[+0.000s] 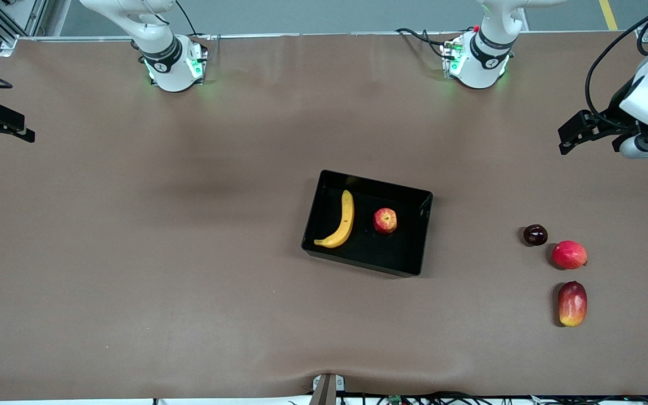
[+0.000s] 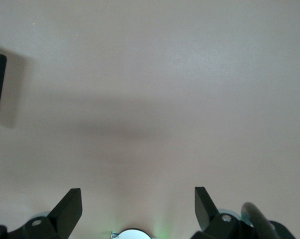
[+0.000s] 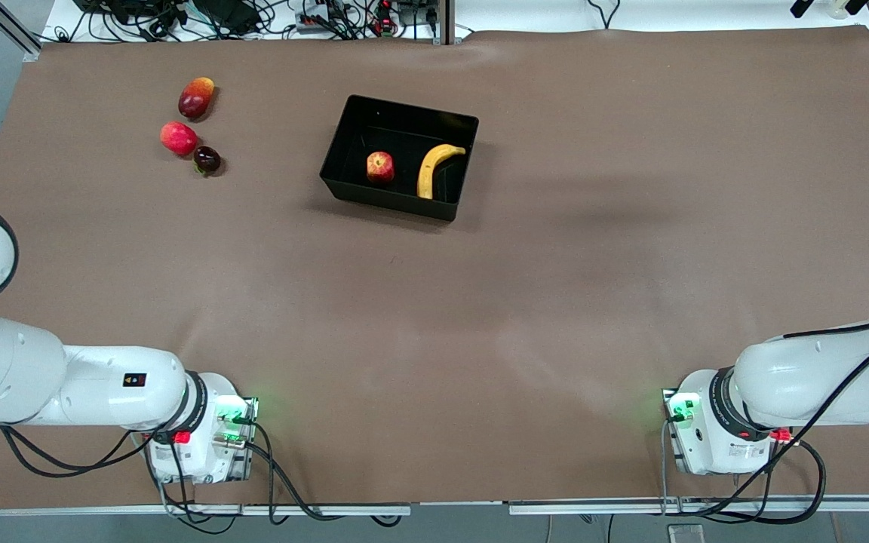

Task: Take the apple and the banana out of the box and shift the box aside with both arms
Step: 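Reach the left gripper down to the apple in the black tray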

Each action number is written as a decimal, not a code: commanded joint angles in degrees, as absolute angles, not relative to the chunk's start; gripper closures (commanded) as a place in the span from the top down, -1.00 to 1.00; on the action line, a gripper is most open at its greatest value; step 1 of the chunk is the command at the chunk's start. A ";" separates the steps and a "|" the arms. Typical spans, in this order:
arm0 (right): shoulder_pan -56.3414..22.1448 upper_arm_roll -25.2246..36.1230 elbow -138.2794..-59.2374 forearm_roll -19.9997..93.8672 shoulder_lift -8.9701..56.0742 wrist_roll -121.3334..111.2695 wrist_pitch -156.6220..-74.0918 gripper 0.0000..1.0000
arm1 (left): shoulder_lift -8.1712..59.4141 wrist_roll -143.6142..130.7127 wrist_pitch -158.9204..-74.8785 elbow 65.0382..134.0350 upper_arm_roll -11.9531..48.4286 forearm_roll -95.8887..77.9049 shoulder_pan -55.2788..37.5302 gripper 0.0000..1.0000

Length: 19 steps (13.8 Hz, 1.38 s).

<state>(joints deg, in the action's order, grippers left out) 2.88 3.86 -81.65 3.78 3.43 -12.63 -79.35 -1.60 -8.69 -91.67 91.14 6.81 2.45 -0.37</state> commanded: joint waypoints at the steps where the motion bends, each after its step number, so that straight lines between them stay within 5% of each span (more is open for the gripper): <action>1: 3.34 3.78 -81.65 2.73 3.08 -12.30 -80.59 1.00 | -1.32 -8.09 -90.53 89.22 6.85 2.99 -0.53 1.00; 10: 3.69 3.87 -81.91 2.11 3.25 -12.22 -81.21 1.00 | 5.61 -9.57 -93.15 89.03 8.96 2.55 -3.51 1.00; 19: 4.75 3.96 -82.09 2.11 3.43 -12.22 -81.12 1.00 | 17.03 -39.33 -116.96 99.93 12.66 2.99 -16.51 1.00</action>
